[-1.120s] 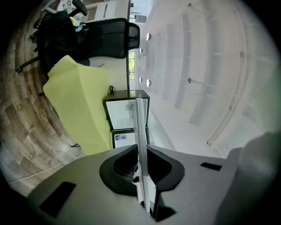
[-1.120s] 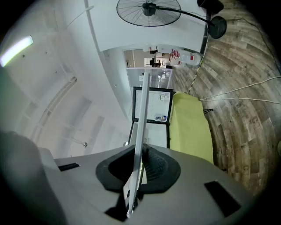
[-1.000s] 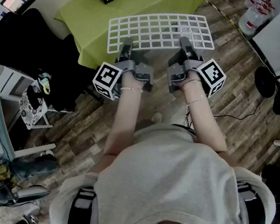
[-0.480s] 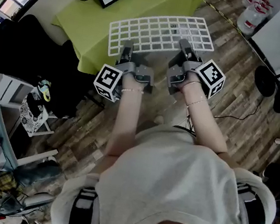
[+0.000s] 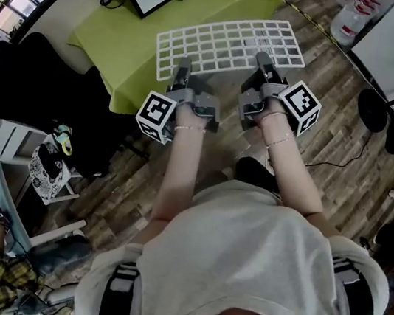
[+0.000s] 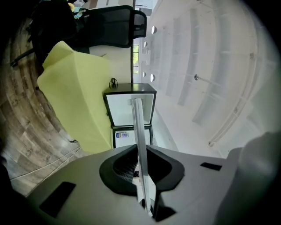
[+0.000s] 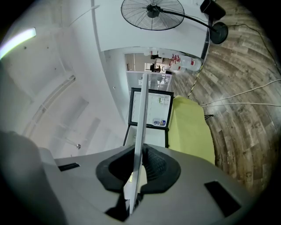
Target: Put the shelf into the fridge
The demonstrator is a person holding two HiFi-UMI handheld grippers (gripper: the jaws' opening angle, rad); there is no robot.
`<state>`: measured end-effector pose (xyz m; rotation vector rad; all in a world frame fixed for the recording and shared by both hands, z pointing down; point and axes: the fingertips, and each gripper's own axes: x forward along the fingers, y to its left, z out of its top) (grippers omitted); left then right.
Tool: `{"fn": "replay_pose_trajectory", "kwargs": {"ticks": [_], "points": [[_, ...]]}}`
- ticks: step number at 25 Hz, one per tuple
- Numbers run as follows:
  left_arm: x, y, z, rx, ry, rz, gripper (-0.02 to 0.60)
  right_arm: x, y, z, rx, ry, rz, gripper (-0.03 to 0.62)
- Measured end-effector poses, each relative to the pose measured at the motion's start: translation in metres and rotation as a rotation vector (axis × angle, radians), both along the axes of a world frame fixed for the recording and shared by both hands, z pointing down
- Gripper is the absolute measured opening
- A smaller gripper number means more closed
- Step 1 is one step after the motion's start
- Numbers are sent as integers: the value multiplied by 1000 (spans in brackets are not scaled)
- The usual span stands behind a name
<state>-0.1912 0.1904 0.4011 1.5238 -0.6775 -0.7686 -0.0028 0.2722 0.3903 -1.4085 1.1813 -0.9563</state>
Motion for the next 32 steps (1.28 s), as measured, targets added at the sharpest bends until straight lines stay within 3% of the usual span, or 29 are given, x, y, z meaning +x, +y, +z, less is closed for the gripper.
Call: {"fn": "replay_pose_trajectory", "kwargs": {"ticks": [7, 13, 20, 26, 32], "points": [[15, -28, -4, 22, -29, -22, 34, 17, -31, 6, 14, -16, -25, 31], [38, -69, 13, -8, -33, -56, 34, 42, -77, 20, -3, -18, -59, 31], [106, -144, -1, 4, -30, -83, 34, 111, -155, 10, 3, -25, -81, 31], [126, -169, 1, 36, -18, -120, 34, 132, -184, 12, 30, -8, -110, 31], [163, -196, 9, -20, -24, -156, 34, 173, -224, 14, 12, -38, -140, 31]]}}
